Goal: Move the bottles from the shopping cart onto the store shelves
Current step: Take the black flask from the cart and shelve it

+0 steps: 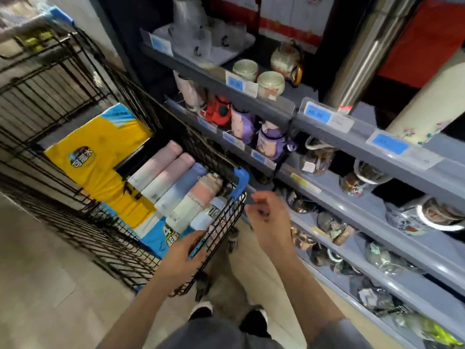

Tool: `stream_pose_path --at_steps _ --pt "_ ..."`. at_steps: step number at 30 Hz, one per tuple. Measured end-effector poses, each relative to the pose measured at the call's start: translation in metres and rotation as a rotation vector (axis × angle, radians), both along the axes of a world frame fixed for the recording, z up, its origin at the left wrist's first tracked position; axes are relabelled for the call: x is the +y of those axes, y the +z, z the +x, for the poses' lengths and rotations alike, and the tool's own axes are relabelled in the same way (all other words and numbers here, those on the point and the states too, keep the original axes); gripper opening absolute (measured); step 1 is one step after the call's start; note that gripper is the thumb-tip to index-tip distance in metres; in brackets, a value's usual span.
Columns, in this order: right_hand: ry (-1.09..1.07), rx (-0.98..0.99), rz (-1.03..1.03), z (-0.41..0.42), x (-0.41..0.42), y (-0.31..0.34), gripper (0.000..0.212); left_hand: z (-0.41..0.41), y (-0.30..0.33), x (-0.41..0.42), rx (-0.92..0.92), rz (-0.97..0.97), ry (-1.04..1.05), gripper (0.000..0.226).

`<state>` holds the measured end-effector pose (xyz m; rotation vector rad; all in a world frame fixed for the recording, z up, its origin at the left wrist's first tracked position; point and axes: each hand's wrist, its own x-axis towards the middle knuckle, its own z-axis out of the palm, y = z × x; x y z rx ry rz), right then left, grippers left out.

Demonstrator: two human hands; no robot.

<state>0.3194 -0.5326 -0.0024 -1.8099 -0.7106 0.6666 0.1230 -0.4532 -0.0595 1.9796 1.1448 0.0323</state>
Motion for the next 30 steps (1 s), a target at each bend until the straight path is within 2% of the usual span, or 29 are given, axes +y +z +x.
stream_pose_path --at_steps 2,5,7,10,14,16,18,20,23,30 --pt "0.056 0.007 0.003 -0.009 0.015 0.004 0.013 -0.013 0.006 0.002 -0.015 -0.037 -0.028 0.054" --pt "0.160 0.007 -0.056 -0.022 0.049 0.006 0.010 -0.030 0.011 0.019 -0.080 -0.100 -0.015 0.031" --pt "0.234 0.011 -0.107 -0.039 0.076 -0.002 0.010 -0.046 0.016 0.047 -0.121 -0.121 0.003 0.026" --pt "0.284 0.055 -0.158 -0.071 0.120 -0.023 0.009 -0.072 0.019 0.118 -0.152 -0.120 0.081 0.026" --pt "0.234 0.144 -0.295 -0.113 0.161 -0.056 0.008 -0.080 0.000 0.241 -0.150 0.037 0.145 0.016" --pt "0.103 0.192 -0.352 -0.135 0.177 -0.070 0.011 -0.069 -0.017 0.304 -0.150 0.132 0.137 0.023" --pt "0.018 0.260 -0.429 -0.153 0.190 -0.074 0.012 -0.056 -0.037 0.358 -0.092 0.231 0.097 0.042" --pt "0.012 0.264 -0.498 -0.164 0.201 -0.074 0.009 -0.039 -0.056 0.398 0.081 0.273 0.035 0.062" --pt "0.016 0.244 -0.522 -0.170 0.217 -0.069 0.012 -0.025 -0.085 0.428 0.294 0.198 0.008 0.083" --pt "-0.233 0.365 -0.547 -0.171 0.230 -0.074 0.007 -0.026 -0.114 0.434 0.298 0.237 0.008 0.089"
